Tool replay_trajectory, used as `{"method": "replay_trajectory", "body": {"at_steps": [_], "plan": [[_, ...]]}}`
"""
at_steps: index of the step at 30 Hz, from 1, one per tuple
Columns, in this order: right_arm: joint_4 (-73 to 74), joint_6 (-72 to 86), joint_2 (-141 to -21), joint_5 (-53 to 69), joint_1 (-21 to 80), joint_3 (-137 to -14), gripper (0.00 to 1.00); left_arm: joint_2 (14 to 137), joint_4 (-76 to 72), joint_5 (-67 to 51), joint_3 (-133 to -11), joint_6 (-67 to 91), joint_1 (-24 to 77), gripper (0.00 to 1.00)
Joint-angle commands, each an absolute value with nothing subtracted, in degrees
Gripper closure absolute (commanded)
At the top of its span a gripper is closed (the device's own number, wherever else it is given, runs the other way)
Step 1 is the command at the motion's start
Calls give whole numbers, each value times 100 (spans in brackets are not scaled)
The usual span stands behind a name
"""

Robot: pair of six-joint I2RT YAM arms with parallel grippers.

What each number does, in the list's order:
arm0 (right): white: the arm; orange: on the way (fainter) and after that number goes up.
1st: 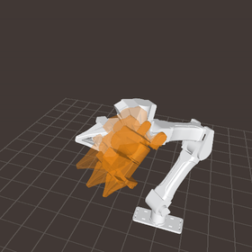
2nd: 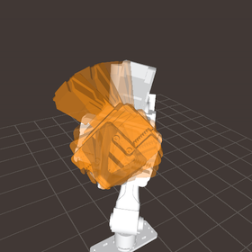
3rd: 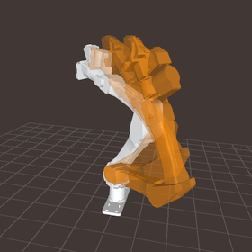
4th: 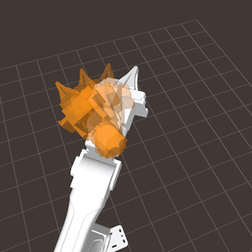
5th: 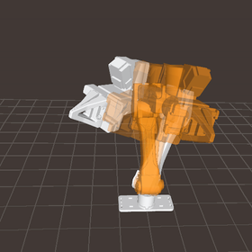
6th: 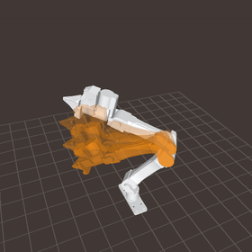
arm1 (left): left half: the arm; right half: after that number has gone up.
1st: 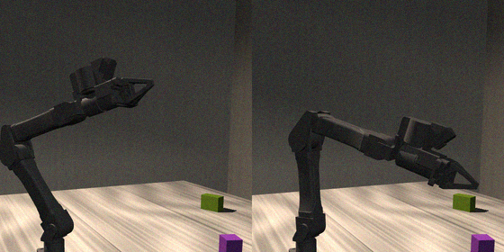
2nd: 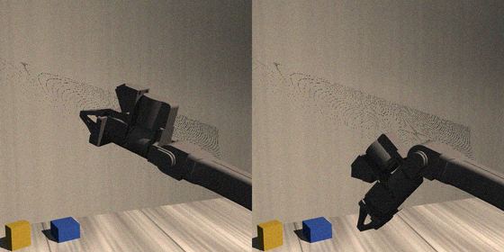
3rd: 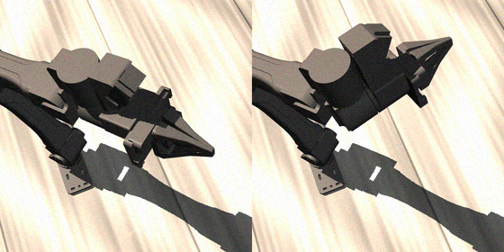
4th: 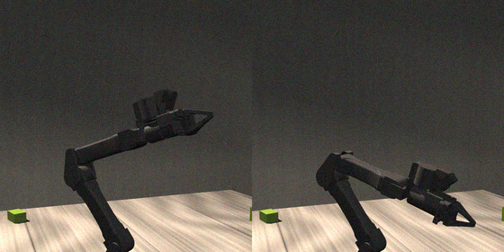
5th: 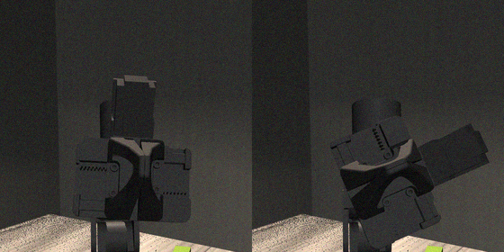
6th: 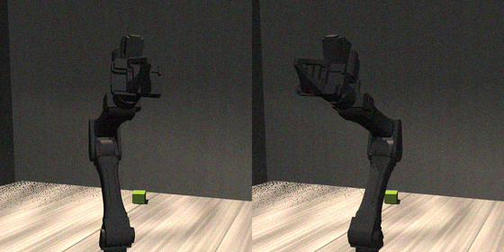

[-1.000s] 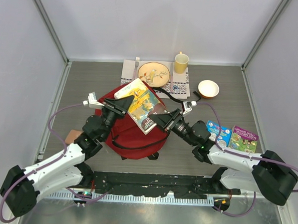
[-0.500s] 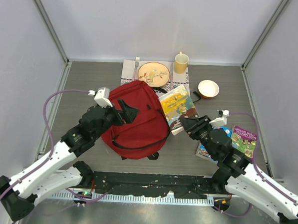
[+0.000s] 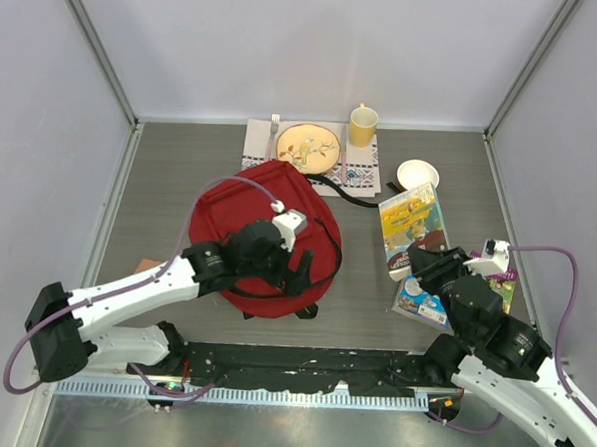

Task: Pack the student bag
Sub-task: Place the book in the student bag.

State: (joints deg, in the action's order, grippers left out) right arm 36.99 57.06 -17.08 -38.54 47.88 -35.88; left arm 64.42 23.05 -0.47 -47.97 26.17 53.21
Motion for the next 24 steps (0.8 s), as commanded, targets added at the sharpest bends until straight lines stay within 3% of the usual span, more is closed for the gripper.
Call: {"method": "replay_trajectory", "body": {"at_steps": [1, 10, 13, 15, 16, 19, 24], "plan": [[3463, 5783, -1661, -4132, 4790, -3929, 99, 6916, 2303, 210, -5273, 2127, 5905, 0], [3138, 5854, -1898, -3630, 4790, -3753, 99, 7901, 2268, 861, -5800, 1820, 6144, 0], [3129, 5854, -1960, -3568, 4790, -3753, 99, 8015, 2259, 949, -5836, 1714, 6144, 5], [3129, 5871, -1934, -3568, 4790, -3727, 99, 8059, 2259, 949, -5853, 1670, 6144, 8], [3129, 5888, -1890, -3586, 4790, -3709, 99, 8120, 2250, 941, -5836, 1653, 6144, 20], [3129, 5897, -1855, -3604, 4799, -3683, 99, 8147, 2136, 870, -5775, 1679, 6144, 33], [3146, 5924, -1811, -3586, 4790, -3656, 99, 8191, 2030, 721, -5678, 1723, 6144, 36]]}}
